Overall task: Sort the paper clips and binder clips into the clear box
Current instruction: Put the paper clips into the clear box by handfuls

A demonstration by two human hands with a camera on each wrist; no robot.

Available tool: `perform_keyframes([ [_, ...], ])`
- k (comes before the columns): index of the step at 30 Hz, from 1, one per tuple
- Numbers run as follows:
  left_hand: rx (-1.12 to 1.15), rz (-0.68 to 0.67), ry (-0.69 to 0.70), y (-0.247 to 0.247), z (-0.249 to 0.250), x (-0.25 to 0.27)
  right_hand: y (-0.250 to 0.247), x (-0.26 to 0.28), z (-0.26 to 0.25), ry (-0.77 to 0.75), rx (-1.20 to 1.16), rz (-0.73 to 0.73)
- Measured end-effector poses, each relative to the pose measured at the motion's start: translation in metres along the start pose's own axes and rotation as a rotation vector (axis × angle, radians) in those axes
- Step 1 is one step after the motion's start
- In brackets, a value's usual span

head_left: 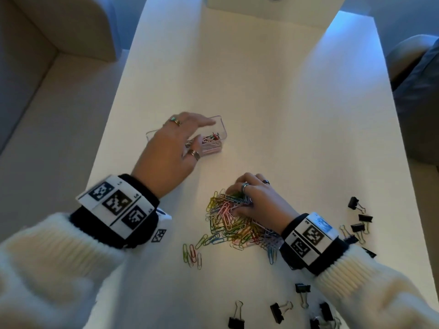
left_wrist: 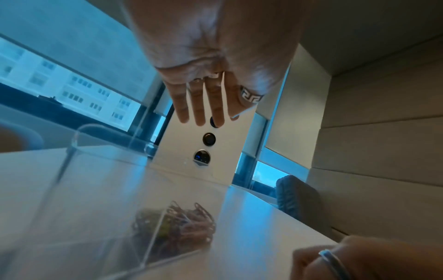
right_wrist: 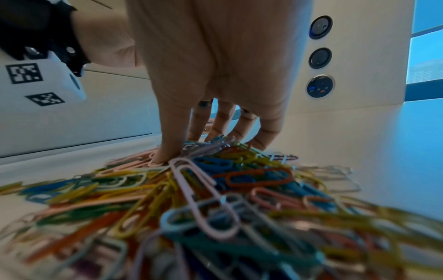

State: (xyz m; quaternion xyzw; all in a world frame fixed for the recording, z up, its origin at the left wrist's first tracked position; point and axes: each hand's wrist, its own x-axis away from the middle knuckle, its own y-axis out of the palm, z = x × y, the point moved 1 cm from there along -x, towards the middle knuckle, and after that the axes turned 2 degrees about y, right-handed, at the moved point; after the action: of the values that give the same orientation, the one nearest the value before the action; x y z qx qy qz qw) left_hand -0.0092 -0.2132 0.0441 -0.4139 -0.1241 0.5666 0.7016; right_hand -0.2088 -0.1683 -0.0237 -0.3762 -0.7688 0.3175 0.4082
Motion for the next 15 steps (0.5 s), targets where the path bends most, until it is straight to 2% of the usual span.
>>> perform_keyframes([
  [2,-0.08,0.014,-0.027,-0.003,-0.008,-0.007,0.0,-0.004,0.001,-0.001,-0.032,0.004],
  [4,-0.189,-0.044,-0.082,-0.001,-0.017,-0.012,0.0,-0.008,0.002,0.0,-0.054,0.009],
  [7,-0.309,-0.27,-0.324,0.005,-0.03,-0.014,-0.003,-0.012,0.005,0.014,-0.106,0.011],
  [9,-0.319,-0.384,-0.425,0.01,-0.037,-0.012,-0.004,-0.012,0.005,0.019,-0.126,0.007],
  [15,-0.32,-0.367,-0.365,0.013,-0.044,0.0,-0.019,-0.008,0.007,0.073,-0.191,0.061],
])
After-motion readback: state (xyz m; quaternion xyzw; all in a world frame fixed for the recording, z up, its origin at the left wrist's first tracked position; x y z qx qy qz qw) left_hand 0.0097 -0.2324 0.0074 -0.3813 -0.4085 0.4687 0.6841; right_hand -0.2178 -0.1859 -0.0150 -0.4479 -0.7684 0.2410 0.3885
